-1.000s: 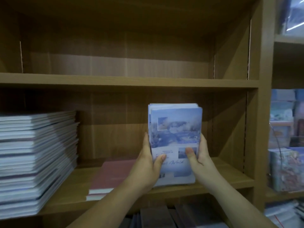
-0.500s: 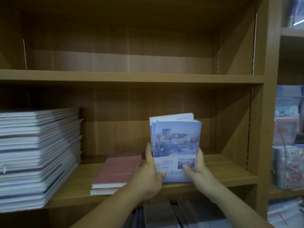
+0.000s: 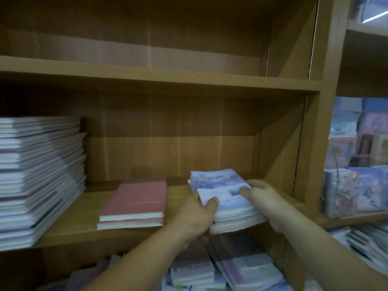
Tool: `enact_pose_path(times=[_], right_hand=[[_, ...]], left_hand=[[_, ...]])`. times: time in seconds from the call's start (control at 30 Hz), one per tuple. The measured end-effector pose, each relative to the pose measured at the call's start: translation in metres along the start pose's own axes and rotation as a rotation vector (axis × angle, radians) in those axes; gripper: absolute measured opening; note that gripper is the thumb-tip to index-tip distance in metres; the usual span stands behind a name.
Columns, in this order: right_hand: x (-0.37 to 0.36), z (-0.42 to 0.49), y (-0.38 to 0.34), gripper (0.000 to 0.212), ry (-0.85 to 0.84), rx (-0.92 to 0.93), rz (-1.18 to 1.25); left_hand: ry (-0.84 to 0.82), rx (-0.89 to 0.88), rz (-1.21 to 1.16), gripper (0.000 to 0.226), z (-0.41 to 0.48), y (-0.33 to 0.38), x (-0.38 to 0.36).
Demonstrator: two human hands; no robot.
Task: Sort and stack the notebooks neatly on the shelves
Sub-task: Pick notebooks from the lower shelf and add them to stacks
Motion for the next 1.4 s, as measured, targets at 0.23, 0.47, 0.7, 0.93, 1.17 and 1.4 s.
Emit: enact_pose_path(times=[0.23, 0.47, 0.7, 0.93, 1.17, 1.4], right_hand=[[0.016, -0.039, -0.007, 0.075, -0.040, 0.420, -0.325], [0.033, -0.030, 0.016, 0.083, 0.156, 0.532, -0.439], [0.036, -0.026, 0.016, 0.075, 0.270, 0.849, -0.758], [0.055, 0.001, 0.024, 0.054, 0.458, 0.818, -0.809], [0.071, 0.019, 0.032, 0.057, 0.428, 0.722, -0.801], [0.010, -0.082, 0.037, 0.034, 0.452, 0.859, -0.543]], left_hand=[[0.069, -0.407, 0.485, 0.098, -0.030, 0.006, 0.017], [0.086, -0.414, 0.504, 0.090, -0.014, 0.010, -0.020], [0.049, -0.453, 0.377, 0.084, 0.019, 0.022, -0.061], [0.004, -0.444, 0.336, 0.082, 0.047, 0.027, -0.099], [0.010, -0.347, 0.438, 0.071, 0.049, 0.024, -0.120], [-0.031, -0.557, 0.215, 0.041, -0.073, -0.013, -0.067]])
Point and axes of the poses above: each hand's wrist, its own z-axis towards the middle knuckle, its own x-axis out of the back of the hand, y = z × x, the point moved 9 cm from there along z, towards the middle knuckle, and after that the axes turned 7 degrees about y, right-handed, at the moved point
